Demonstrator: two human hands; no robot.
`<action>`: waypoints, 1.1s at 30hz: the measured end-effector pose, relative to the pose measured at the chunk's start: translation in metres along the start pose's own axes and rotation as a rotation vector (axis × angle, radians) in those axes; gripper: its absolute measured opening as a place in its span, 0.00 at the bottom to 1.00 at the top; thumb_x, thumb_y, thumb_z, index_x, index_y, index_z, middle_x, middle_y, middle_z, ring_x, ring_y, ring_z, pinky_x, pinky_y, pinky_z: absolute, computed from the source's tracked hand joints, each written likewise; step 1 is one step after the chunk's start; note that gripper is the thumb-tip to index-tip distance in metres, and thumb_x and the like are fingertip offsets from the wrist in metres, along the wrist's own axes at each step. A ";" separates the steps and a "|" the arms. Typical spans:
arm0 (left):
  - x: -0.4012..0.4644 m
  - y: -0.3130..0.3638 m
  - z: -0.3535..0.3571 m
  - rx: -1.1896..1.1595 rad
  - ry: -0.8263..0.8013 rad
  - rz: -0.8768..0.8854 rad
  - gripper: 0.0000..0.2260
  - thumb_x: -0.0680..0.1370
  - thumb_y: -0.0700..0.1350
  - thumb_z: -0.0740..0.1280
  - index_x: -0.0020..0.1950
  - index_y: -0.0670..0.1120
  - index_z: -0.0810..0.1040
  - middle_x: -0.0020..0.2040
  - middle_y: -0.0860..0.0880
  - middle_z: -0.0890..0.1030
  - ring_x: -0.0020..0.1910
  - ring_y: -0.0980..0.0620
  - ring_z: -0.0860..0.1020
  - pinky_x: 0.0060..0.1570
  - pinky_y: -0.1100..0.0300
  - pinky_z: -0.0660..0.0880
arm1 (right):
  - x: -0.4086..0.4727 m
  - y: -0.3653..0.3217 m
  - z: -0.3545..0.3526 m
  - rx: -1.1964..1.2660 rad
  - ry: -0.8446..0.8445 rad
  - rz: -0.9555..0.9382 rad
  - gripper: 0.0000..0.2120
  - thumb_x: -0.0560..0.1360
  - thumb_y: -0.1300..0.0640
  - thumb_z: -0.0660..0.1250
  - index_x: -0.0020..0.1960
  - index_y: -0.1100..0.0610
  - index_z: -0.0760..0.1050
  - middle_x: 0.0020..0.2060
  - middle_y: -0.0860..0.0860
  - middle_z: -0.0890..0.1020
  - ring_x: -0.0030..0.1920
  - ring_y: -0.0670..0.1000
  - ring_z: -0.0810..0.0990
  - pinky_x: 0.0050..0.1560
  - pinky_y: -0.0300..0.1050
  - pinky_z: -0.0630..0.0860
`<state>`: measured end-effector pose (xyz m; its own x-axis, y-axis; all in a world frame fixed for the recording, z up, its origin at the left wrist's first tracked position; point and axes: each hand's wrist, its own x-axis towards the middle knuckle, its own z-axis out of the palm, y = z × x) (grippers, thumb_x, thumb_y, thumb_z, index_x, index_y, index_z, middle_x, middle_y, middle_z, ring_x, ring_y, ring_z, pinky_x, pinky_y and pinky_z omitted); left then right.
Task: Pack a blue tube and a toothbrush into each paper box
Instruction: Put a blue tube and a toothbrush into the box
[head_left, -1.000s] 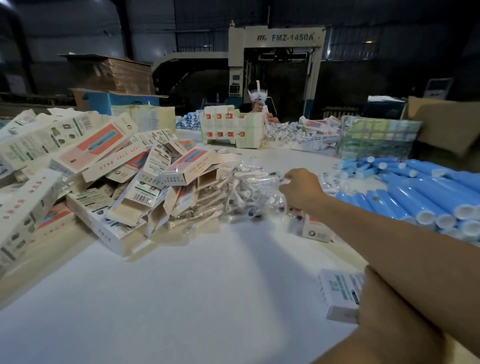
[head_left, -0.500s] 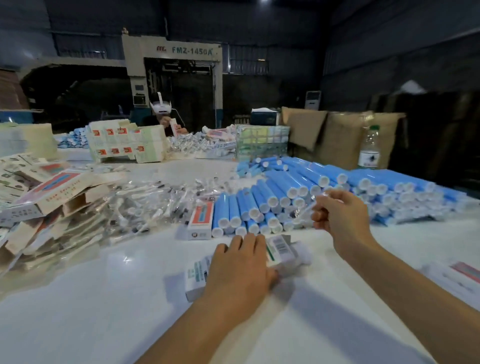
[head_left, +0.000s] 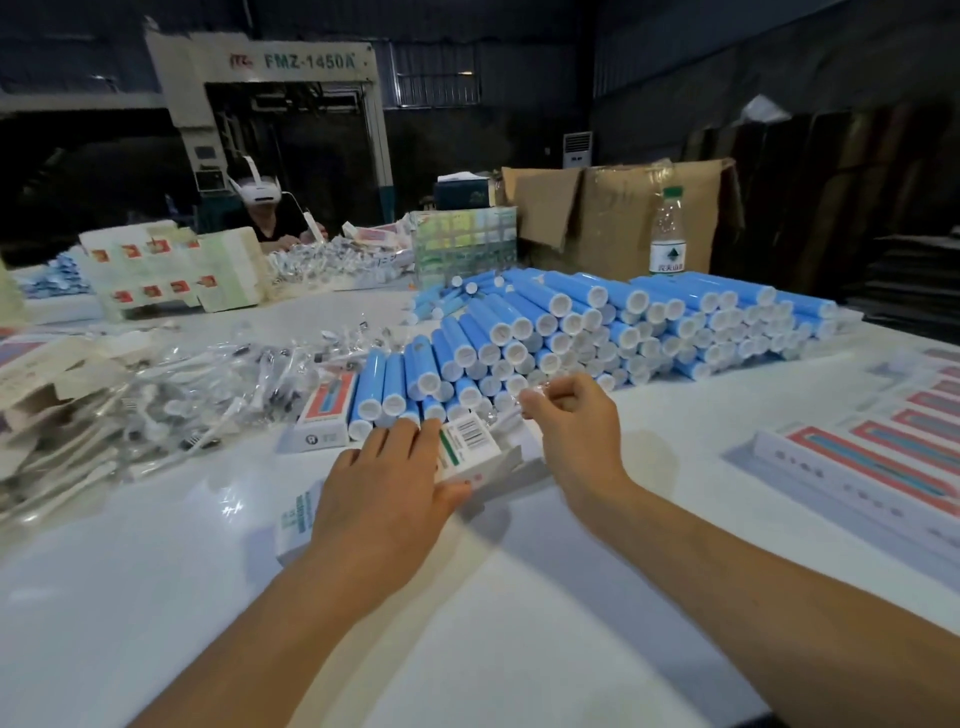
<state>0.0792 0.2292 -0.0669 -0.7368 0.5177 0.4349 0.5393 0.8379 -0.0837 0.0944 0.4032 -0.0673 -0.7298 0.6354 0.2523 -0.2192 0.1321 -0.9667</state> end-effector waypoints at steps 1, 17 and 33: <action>0.000 0.000 -0.001 -0.002 0.007 -0.003 0.29 0.78 0.64 0.47 0.75 0.51 0.50 0.68 0.53 0.63 0.65 0.52 0.63 0.60 0.57 0.64 | -0.001 0.000 0.000 -0.005 -0.002 -0.013 0.07 0.71 0.56 0.71 0.40 0.53 0.72 0.36 0.48 0.79 0.37 0.46 0.76 0.38 0.39 0.70; 0.002 -0.004 0.001 0.032 0.026 -0.066 0.28 0.79 0.63 0.48 0.74 0.50 0.53 0.67 0.52 0.64 0.65 0.51 0.65 0.59 0.56 0.65 | -0.021 -0.008 0.004 -0.329 -0.144 -0.299 0.07 0.77 0.52 0.65 0.40 0.42 0.72 0.45 0.40 0.71 0.54 0.45 0.69 0.57 0.42 0.65; 0.002 -0.006 0.003 0.074 0.007 -0.116 0.26 0.79 0.62 0.50 0.72 0.50 0.54 0.67 0.51 0.64 0.64 0.49 0.65 0.58 0.56 0.65 | -0.034 -0.006 0.011 -0.637 -0.282 -0.467 0.08 0.78 0.54 0.64 0.47 0.53 0.82 0.40 0.49 0.82 0.48 0.52 0.73 0.53 0.51 0.70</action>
<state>0.0735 0.2253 -0.0682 -0.7894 0.4157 0.4516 0.4189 0.9027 -0.0987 0.1133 0.3724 -0.0691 -0.8078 0.2059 0.5523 -0.1933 0.7926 -0.5782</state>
